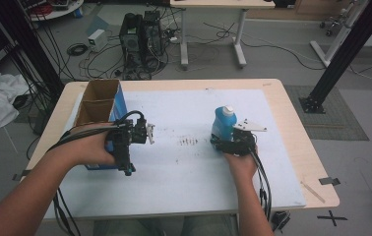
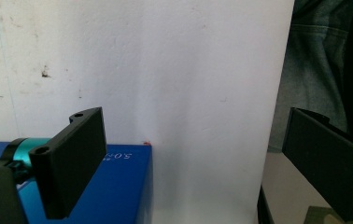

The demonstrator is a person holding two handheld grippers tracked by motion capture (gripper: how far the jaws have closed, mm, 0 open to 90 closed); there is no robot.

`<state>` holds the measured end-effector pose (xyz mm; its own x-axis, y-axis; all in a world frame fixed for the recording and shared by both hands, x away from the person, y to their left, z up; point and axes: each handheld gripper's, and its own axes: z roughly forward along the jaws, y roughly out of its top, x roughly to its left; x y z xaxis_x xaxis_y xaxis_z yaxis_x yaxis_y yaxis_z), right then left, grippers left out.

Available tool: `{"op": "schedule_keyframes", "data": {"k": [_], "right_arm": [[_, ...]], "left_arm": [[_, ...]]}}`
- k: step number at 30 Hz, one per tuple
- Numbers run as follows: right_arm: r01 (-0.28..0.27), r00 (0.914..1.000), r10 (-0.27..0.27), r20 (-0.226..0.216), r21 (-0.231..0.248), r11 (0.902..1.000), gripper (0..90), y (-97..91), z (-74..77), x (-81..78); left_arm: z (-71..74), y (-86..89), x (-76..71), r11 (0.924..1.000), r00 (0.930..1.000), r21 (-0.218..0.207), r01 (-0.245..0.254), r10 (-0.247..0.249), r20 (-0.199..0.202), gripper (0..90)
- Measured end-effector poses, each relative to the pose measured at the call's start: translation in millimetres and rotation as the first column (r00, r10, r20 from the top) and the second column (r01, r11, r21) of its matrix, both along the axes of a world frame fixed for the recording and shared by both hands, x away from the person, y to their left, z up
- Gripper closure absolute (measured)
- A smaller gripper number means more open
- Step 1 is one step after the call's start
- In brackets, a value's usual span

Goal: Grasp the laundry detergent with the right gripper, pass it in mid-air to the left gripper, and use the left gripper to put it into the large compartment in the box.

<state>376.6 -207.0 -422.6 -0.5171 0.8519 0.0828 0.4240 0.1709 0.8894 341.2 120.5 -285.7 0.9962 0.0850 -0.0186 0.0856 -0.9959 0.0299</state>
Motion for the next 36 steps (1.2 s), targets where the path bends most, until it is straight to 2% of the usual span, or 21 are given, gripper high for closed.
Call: {"op": "schedule_keyframes", "data": {"k": [3, 10, 15, 19, 20, 30, 36], "right_arm": [[-0.002, 0.9998, 0.003, 0.022, -0.013, 0.9999, 23.8, 1.8, 1.1, -1.6], [-0.005, 0.9997, 0.006, 0.023, -0.019, 0.9998, 27.5, 4.1, -0.9, -1.0], [0.016, 0.9995, -0.016, 0.029, -0.023, 0.9996, 31.3, 6.0, -0.9, -2.3], [0.015, 0.9995, -0.014, 0.026, -0.013, 0.9998, 31.6, 5.7, -1.2, -1.5], [0.03, 0.9991, -0.029, 0.03, -0.017, 0.9994, 31.7, 6.5, -1.5, -1.8], [0.05, 0.9975, -0.049, 0.052, -0.028, 0.9983, 37.8, 7.2, -2.7, -2.3], [0.09, 0.9937, -0.089, 0.068, -0.023, 0.9956, 40.7, 11.0, -3.0, -5.3]], "left_arm": [[0.4, -1.1, -0.4, 1.0, 1.0, 0.0, 0.0, 0.0, -0.002, 6.4], [-1.8, -4.0, 0.3, 1.0, 1.0, 0.004, 0.005, -0.005, 0.0, 6.4], [-3.7, -4.1, 1.2, 1.0, 1.0, 0.002, -0.001, 0.001, -0.002, 6.4], [-4.0, -3.5, 2.4, 1.0, 1.0, 0.001, -0.002, 0.002, -0.004, 6.4], [-4.2, -3.4, 2.4, 1.0, 1.0, -0.001, -0.005, 0.005, -0.005, 6.4], [-6.1, -4.1, 3.2, 1.0, 1.0, -0.005, -0.004, 0.004, -0.002, 6.4], [-7.2, -4.1, 4.8, 1.0, 1.0, 0.002, 0.004, -0.004, -0.008, 6.4]]}}
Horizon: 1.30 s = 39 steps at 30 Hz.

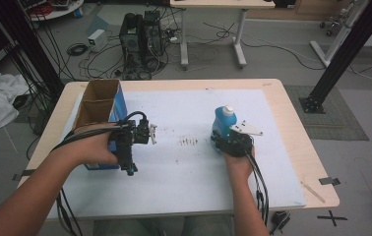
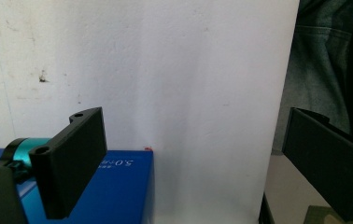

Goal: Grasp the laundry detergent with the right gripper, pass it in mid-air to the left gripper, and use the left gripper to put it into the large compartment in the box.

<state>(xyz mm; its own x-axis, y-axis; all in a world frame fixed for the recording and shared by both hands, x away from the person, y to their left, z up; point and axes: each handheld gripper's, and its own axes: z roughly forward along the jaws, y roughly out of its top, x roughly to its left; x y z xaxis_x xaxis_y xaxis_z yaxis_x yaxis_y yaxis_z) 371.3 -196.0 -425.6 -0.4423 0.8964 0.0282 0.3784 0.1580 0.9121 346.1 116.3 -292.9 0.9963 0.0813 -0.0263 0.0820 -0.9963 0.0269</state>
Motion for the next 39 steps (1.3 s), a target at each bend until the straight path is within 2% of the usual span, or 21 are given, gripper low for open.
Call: {"op": "schedule_keyframes", "data": {"k": [4, 11, 14, 17, 22, 24, 26, 27, 28, 29, 31, 32, 33, 35, 36, 37, 38, 39], "right_arm": [[0.014, 0.9997, -0.014, 0.021, -0.014, 0.9998, 42.9, 1.1, -0.6, -3.1], [0.001, 0.9994, -0.001, 0.033, -0.018, 0.9998, 44.8, 0.0, -0.7, -4.3], [-0.001, 0.9997, 0.001, 0.026, 0.003, 1.0, 45.0, -1.0, -0.3, -4.4], [-0.023, 0.9996, 0.023, 0.019, 0.012, 0.9997, 45.0, -2.2, 0.8, -4.8], [-0.059, 0.9976, 0.058, 0.036, 0.02, 0.9981, 45.0, -6.0, 6.7, -7.0], [-0.1, 0.9944, 0.099, 0.038, 0.024, 0.9947, 44.9, -8.9, 11.6, -8.2], [-0.139, 0.9886, 0.137, 0.062, 0.028, 0.9899, 44.9, -10.7, 17.3, -10.3], [-0.163, 0.9848, 0.161, 0.065, 0.027, 0.9862, 44.9, -11.8, 21.3, -11.5], [-0.195, 0.9786, 0.193, 0.073, 0.022, 0.9806, 44.8, -12.5, 25.0, -12.2], [-0.232, 0.9699, 0.23, 0.081, 0.02, 0.9725, 44.8, -12.5, 31.3, -13.5], [-0.275, 0.9582, 0.272, 0.088, 0.025, 0.961, 44.8, -12.5, 37.4, -15.2], [-0.319, 0.9423, 0.316, 0.11, 0.007, 0.9478, 44.7, -12.8, 41.7, -15.7], [-0.34, 0.9358, 0.337, 0.102, 0.007, 0.9405, 44.7, -12.5, 44.5, -17.7], [-0.396, 0.9136, 0.394, 0.1, -0.001, 0.9182, 44.8, -10.7, 50.2, -19.7], [-0.423, 0.9014, 0.422, 0.097, -0.007, 0.9059, 44.7, -9.7, 52.5, -20.2], [-0.452, 0.8892, 0.451, 0.076, -0.004, 0.8919, 44.7, -8.3, 53.9, -21.8], [-0.476, 0.8762, 0.475, 0.079, -0.013, 0.8794, 44.7, -7.0, 54.8, -21.7], [-0.5, 0.8634, 0.5, 0.068, -0.01, 0.8657, 44.7, -5.7, 55.7, -23.1]], "left_arm": [[-0.6, -2.1, 0.4, 0.9999, 1.0, 0.009, 0.006, -0.006, -0.003, 6.4], [0.9, -4.8, 1.1, 1.0, 1.0, 0.006, 0.007, -0.007, 0.001, 6.4], [1.6, -5.5, 1.5, 1.0, 1.0, 0.0, 0.008, -0.008, 0.001, 6.4], [2.6, -6.3, 1.8, 0.9999, 1.0, 0.005, 0.009, -0.009, 0.0, 6.4], [7.5, -7.4, 2.8, 0.9999, 0.9999, 0.002, 0.01, -0.01, 0.006, 6.4], [9.8, -8.8, 3.3, 0.9999, 0.9999, 0.002, 0.016, -0.016, 0.007, 6.4], [12.2, -11.4, 3.9, 0.9998, 0.9998, 0.002, 0.019, -0.019, 0.007, 6.4], [12.7, -12.4, 4.1, 0.9997, 0.9997, -0.004, 0.024, -0.024, 0.01, 6.4], [14.7, -15.1, 4.0, 0.9998, 0.9996, -0.005, 0.022, -0.022, 0.016, 6.4], [16.0, -16.0, 4.5, 0.9996, 0.9996, 0.0, 0.027, -0.027, 0.004, 6.4], [20.0, -19.6, 4.7, 0.9994, 0.9994, -0.002, 0.034, -0.034, 0.01, 6.4], [21.2, -20.6, 4.7, 0.9993, 0.9992, -0.005, 0.038, -0.038, 0.014, 6.4], [23.2, -22.0, 4.3, 0.9991, 0.9989, -0.006, 0.042, -0.042, 0.02, 6.4], [28.0, -24.5, 4.4, 0.9987, 0.9985, -0.011, 0.049, -0.049, 0.025, 6.4], [29.8, -25.5, 4.1, 0.9986, 0.9987, -0.021, 0.049, -0.048, 0.018, 6.4], [31.8, -26.5, 4.2, 0.9983, 0.9987, -0.029, 0.05, -0.05, 0.013, 6.4], [33.5, -27.2, 4.2, 0.9979, 0.9985, -0.035, 0.055, -0.055, 0.007, 6.4], [35.7, -28.3, 3.9, 0.9975, 0.9983, -0.041, 0.057, -0.057, 0.012, 6.4]]}}
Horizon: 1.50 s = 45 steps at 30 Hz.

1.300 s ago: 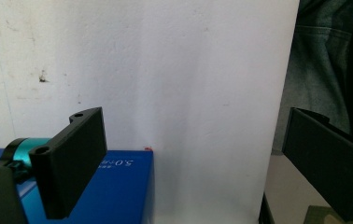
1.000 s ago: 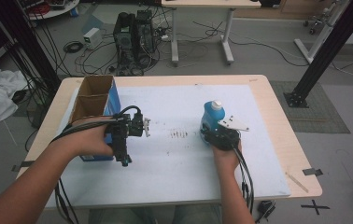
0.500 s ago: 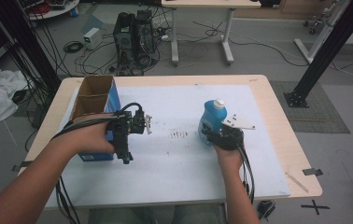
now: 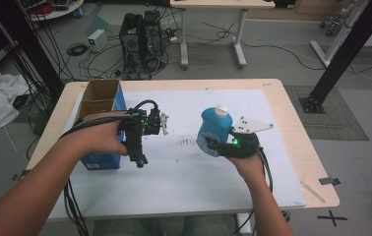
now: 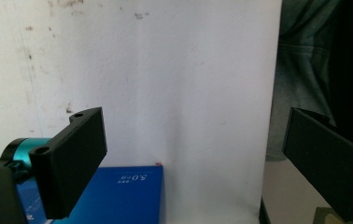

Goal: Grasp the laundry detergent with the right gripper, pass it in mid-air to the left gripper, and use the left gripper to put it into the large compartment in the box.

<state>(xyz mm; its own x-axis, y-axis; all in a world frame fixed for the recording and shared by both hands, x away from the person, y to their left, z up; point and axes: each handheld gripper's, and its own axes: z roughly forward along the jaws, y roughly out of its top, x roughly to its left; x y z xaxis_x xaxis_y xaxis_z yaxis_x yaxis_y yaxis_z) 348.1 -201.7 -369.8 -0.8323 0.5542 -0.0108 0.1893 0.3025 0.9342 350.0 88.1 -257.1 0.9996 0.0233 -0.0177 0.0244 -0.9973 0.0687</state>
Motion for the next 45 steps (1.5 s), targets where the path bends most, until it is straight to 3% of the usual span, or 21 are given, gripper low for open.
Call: {"op": "schedule_keyframes", "data": {"k": [4, 7, 12, 13, 17, 20, 21, 22, 25, 26, 27, 29, 31, 32, 34, 39, 44, 45], "right_arm": [[-0.104, 0.9945, 0.104, -0.018, -0.003, 0.9946, 44.8, 8.3, -0.6, -5.0], [-0.173, 0.9845, 0.173, -0.028, -0.009, 0.9848, 44.8, 14.6, -1.2, -7.8], [-0.27, 0.9623, 0.269, -0.038, -0.012, 0.9629, 44.7, 25.1, -4.5, -10.4], [-0.296, 0.955, 0.295, -0.031, -0.025, 0.9549, 44.7, 26.4, -5.2, -10.1], [-0.348, 0.9372, 0.347, -0.033, -0.026, 0.9371, 44.7, 37.1, -8.3, -11.6], [-0.369, 0.9292, 0.368, -0.038, -0.025, 0.9292, 44.7, 46.7, -11.3, -12.6], [-0.388, 0.9213, 0.387, -0.038, -0.03, 0.9211, 44.7, 49.7, -12.2, -12.1], [-0.393, 0.9192, 0.393, -0.031, -0.027, 0.919, 44.7, 53.5, -14.2, -12.0], [-0.417, 0.9085, 0.414, -0.053, -0.038, 0.9083, 44.7, 62.5, -16.8, -14.0], [-0.43, 0.903, 0.429, -0.02, -0.046, 0.9018, 44.7, 66.4, -18.1, -12.1], [-0.429, 0.9028, 0.427, -0.053, -0.038, 0.9026, 44.7, 69.0, -18.5, -14.8], [-0.45, 0.8929, 0.45, -0.026, -0.041, 0.8919, 44.7, 74.9, -19.6, -12.5], [-0.459, 0.8885, 0.457, -0.039, -0.034, 0.888, 44.7, 80.3, -20.1, -13.7], [-0.467, 0.8843, 0.467, -0.015, -0.038, 0.8835, 44.7, 83.4, -20.1, -11.9], [-0.475, 0.8797, 0.474, -0.04, -0.035, 0.8793, 44.7, 88.7, -19.2, -14.2], [-0.5, 0.8659, 0.498, -0.045, -0.041, 0.8651, 44.7, 101.5, -17.5, -14.9], [-0.506, 0.8627, 0.505, -0.017, -0.042, 0.8617, 44.7, 110.4, -19.1, -13.6], [-0.515, 0.8569, 0.515, -0.004, -0.059, 0.8553, 44.7, 111.1, -19.3, -12.3]], "left_arm": [[4.2, -2.9, -0.6, 1.0, 0.9999, -0.01, 0.003, -0.003, -0.012, 6.4], [6.2, -6.3, -0.5, 0.9999, 0.9999, -0.009, 0.012, -0.012, -0.001, 6.4], [8.1, -12.6, -1.7, 0.9997, 0.9997, -0.008, 0.024, -0.024, 0.009, 6.4], [8.4, -13.8, -1.8, 0.9996, 0.9996, -0.009, 0.027, -0.027, 0.008, 6.4], [9.7, -19.0, -3.0, 0.9993, 0.9993, -0.012, 0.036, -0.036, 0.005, 6.4], [9.3, -23.0, -3.9, 0.999, 0.999, -0.01, 0.044, -0.044, 0.004, 6.4], [8.8, -24.3, -4.3, 0.999, 0.999, -0.004, 0.045, -0.045, 0.001, 6.4], [8.5, -26.2, -4.6, 0.9988, 0.9988, 0.008, 0.049, -0.049, 0.005, 6.4], [7.8, -29.2, -5.4, 0.9983, 0.9983, 0.004, 0.058, -0.058, 0.002, 6.4], [7.8, -30.1, -6.1, 0.9985, 0.9984, 0.003, 0.055, -0.055, -0.009, 6.4], [8.4, -31.0, -6.4, 0.9985, 0.9985, 0.004, 0.055, -0.055, -0.007, 6.4], [9.0, -32.8, -7.1, 0.9984, 0.9984, 0.002, 0.057, -0.057, -0.001, 6.4], [9.0, -34.6, -7.7, 0.9981, 0.9981, 0.0, 0.061, -0.061, -0.003, 6.4], [9.1, -35.5, -8.0, 0.998, 0.998, 0.001, 0.063, -0.063, 0.002, 6.4], [8.4, -37.2, -8.6, 0.9978, 0.9978, -0.001, 0.066, -0.066, -0.004, 6.4], [8.3, -40.4, -10.2, 0.9972, 0.9972, 0.005, 0.074, -0.074, -0.001, 6.4], [8.0, -42.5, -12.8, 0.9977, 0.9977, 0.007, 0.067, -0.067, -0.005, 6.4], [7.5, -42.7, -13.3, 0.9979, 0.9979, 0.006, 0.064, -0.064, -0.012, 6.4]]}}
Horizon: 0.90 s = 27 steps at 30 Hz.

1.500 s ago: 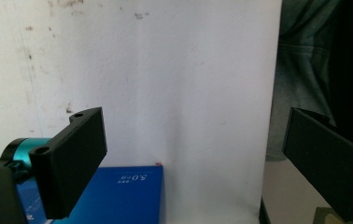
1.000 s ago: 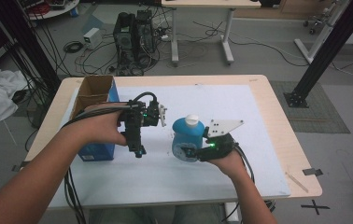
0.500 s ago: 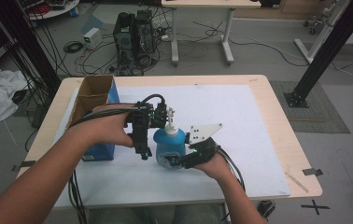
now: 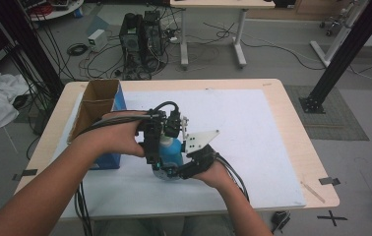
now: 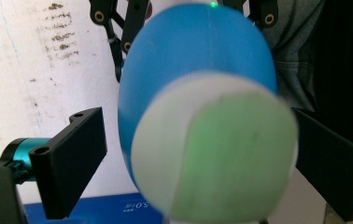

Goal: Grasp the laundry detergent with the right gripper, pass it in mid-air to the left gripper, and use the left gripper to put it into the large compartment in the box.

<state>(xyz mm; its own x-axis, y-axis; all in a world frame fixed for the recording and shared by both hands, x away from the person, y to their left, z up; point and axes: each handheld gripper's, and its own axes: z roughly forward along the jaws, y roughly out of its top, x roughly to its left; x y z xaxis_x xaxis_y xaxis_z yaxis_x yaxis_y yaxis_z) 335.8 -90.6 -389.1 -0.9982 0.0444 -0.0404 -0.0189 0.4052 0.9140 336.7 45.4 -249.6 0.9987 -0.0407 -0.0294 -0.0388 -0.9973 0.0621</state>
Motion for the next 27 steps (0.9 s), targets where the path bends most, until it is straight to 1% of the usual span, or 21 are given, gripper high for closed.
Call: {"op": "schedule_keyframes", "data": {"k": [1, 2, 3, 4, 5, 6, 7, 8, 10, 11, 12, 13, 15, 16, 17, 18, 19, 22, 24, 25, 27], "right_arm": [[-0.002, 1.0, 0.002, -0.003, 0.002, 1.0, 44.7, 1.2, 0.2, -0.4], [-0.002, 0.9999, 0.002, -0.012, 0.007, 1.0, 44.7, 2.5, 0.2, -1.1], [-0.004, 1.0, 0.004, -0.005, 0.009, 0.9999, 44.7, 3.2, 0.2, -1.2], [-0.003, 0.9997, 0.004, -0.024, 0.01, 0.9999, 44.7, 3.6, 1.3, -2.3], [-0.003, 0.9999, 0.004, -0.013, 0.016, 0.9999, 44.7, 4.4, 1.2, -2.4], [-0.004, 0.9998, 0.004, -0.019, 0.011, 0.9999, 44.8, 4.5, 1.8, -2.9], [-0.007, 0.9999, 0.007, -0.015, 0.011, 0.9999, 44.7, 5.0, 2.2, -2.8], [-0.013, 0.9999, 0.013, 0.007, 0.015, 0.9998, 44.7, 6.3, 1.9, -1.6], [-0.012, 0.9999, 0.011, 0.004, 0.016, 0.9998, 44.8, 7.5, 2.4, -2.6], [-0.017, 0.9998, 0.017, 0.011, 0.015, 0.9997, 44.7, 8.2, 2.4, -2.5], [-0.023, 0.9995, 0.023, 0.021, 0.013, 0.9997, 44.7, 8.7, 2.5, -2.0], [-0.016, 0.9999, 0.015, 0.006, 0.016, 0.9997, 44.7, 9.2, 2.8, -3.2], [-0.019, 0.9997, 0.018, 0.015, 0.02, 0.9996, 44.8, 10.1, 2.4, -3.1], [-0.019, 0.9997, 0.018, 0.014, 0.019, 0.9996, 44.7, 10.1, 2.5, -3.2], [-0.02, 0.9997, 0.02, 0.013, 0.016, 0.9997, 44.7, 9.9, 2.8, -3.2], [-0.019, 0.9998, 0.019, 0.01, 0.017, 0.9997, 44.7, 10.0, 2.6, -3.6], [-0.021, 0.9996, 0.021, 0.019, 0.009, 0.9997, 44.7, 9.6, 3.0, -3.3], [-0.021, 0.9997, 0.021, 0.008, 0.007, 0.9997, 44.7, 9.2, 3.4, -4.1], [-0.021, 0.9997, 0.021, 0.011, 0.005, 0.9998, 44.7, 9.1, 3.4, -4.1], [-0.021, 0.9997, 0.021, 0.01, 0.005, 0.9998, 44.8, 9.0, 3.5, -4.2], [-0.02, 0.9997, 0.02, 0.01, 0.007, 0.9998, 44.7, 9.1, 3.5, -4.1]], "left_arm": [[0.3, -1.0, 1.5, 0.9996, 0.9996, 0.012, 0.026, -0.026, 0.012, 6.4], [-0.6, -1.2, 0.5, 0.9998, 0.9997, 0.005, 0.019, -0.019, 0.018, 6.4], [-0.7, -1.6, 0.3, 0.9997, 0.9997, 0.01, 0.02, -0.02, 0.016, 6.4], [-1.1, -1.9, -0.1, 0.9998, 0.9997, 0.01, 0.02, -0.02, 0.014, 6.4], [-1.3, -2.2, -0.3, 0.9997, 0.9996, 0.01, 0.022, -0.022, 0.017, 6.4], [-1.8, -2.2, -2.0, 0.9999, 0.9999, 0.012, 0.007, -0.008, 0.007, 6.4], [-2.2, -2.6, -2.5, 0.9998, 0.9999, 0.016, 0.01, -0.01, 0.008, 6.4], [-2.7, -3.2, -2.7, 0.9997, 0.9997, 0.019, 0.018, -0.018, 0.016, 6.4], [-3.3, -3.8, -4.1, 0.9995, 0.9997, 0.028, 0.017, -0.018, 0.018, 6.4], [-4.0, -4.1, -4.0, 0.9993, 0.9996, 0.029, 0.023, -0.024, 0.017, 6.5], [-4.0, -4.3, -4.6, 0.9991, 0.9992, 0.035, 0.026, -0.027, 0.029, 6.4], [-4.2, -4.4, -4.4, 0.9987, 0.9988, 0.037, 0.034, -0.035, 0.034, 6.4], [-4.4, -3.8, -6.1, 0.9987, 0.9996, 0.045, 0.024, -0.024, 0.015, 10.6], [-4.2, -3.8, -6.8, 0.9985, 0.9993, 0.047, 0.026, -0.027, 0.025, 11.1], [-4.3, -3.7, -6.1, 0.9985, 0.9994, 0.046, 0.03, -0.031, 0.018, 11.1], [-4.5, -3.7, -5.2, 0.9982, 0.9989, 0.045, 0.04, -0.041, 0.023, 11.2], [-4.6, -3.7, -5.2, 0.9981, 0.9989, 0.049, 0.039, -0.04, 0.022, 11.8], [-5.2, -3.7, -6.1, 0.9983, 0.9995, 0.05, 0.028, -0.029, 0.01, 13.1], [-4.4, -4.3, -5.6, 0.9977, 0.9989, 0.054, 0.041, -0.043, 0.021, 14.8], [-4.5, -4.4, -6.5, 0.9978, 0.9993, 0.056, 0.036, -0.036, 0.009, 15.6], [-4.9, -4.8, -7.3, 0.9982, 0.9995, 0.053, 0.03, -0.03, 0.006, 15.9]]}}
